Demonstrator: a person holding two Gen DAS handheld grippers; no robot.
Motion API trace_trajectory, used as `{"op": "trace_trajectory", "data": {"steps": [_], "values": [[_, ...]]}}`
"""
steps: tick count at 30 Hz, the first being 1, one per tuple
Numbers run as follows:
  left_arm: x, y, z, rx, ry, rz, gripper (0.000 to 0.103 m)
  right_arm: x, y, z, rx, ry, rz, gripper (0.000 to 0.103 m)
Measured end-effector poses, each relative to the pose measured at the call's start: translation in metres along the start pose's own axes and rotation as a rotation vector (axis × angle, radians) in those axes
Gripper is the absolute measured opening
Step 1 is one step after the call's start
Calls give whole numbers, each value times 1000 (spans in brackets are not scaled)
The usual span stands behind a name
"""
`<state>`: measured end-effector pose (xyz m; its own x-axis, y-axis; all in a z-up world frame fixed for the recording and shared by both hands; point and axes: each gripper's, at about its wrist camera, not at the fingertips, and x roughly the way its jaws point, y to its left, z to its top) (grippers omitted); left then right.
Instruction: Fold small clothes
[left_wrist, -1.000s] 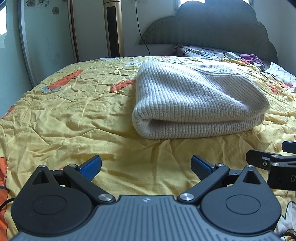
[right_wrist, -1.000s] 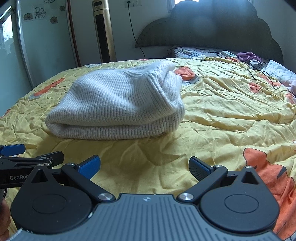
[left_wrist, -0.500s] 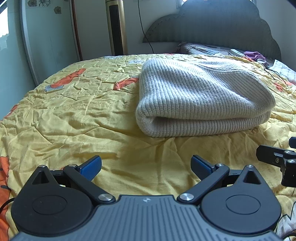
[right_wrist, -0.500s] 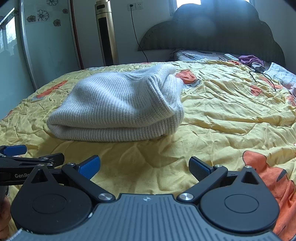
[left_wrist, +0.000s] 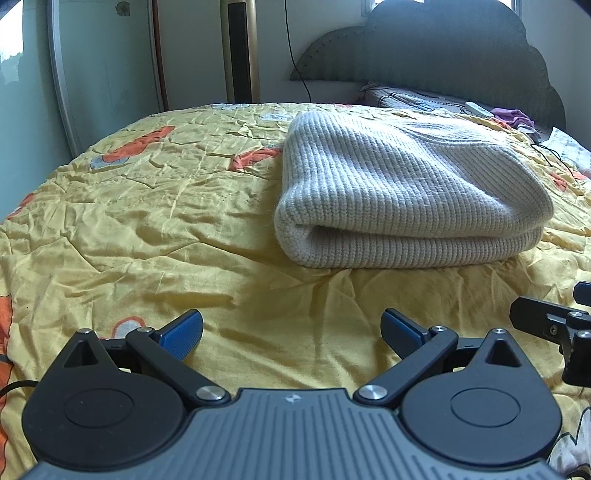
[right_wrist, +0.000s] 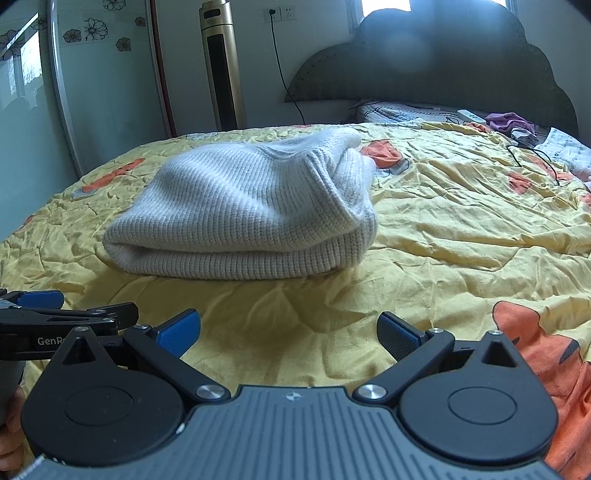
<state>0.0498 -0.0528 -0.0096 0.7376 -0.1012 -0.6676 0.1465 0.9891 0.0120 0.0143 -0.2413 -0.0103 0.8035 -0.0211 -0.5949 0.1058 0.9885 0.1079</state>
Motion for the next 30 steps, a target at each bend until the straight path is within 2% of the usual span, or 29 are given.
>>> {"op": "trace_trajectory", "data": {"steps": [9,30], "values": [[-2,1,0,-16,-7,10,103,0,3,0,-12,-12,-18,103],[-5,2,2,-2,-10,19,103,-3,10,6,-29,-8,8,103]]}}
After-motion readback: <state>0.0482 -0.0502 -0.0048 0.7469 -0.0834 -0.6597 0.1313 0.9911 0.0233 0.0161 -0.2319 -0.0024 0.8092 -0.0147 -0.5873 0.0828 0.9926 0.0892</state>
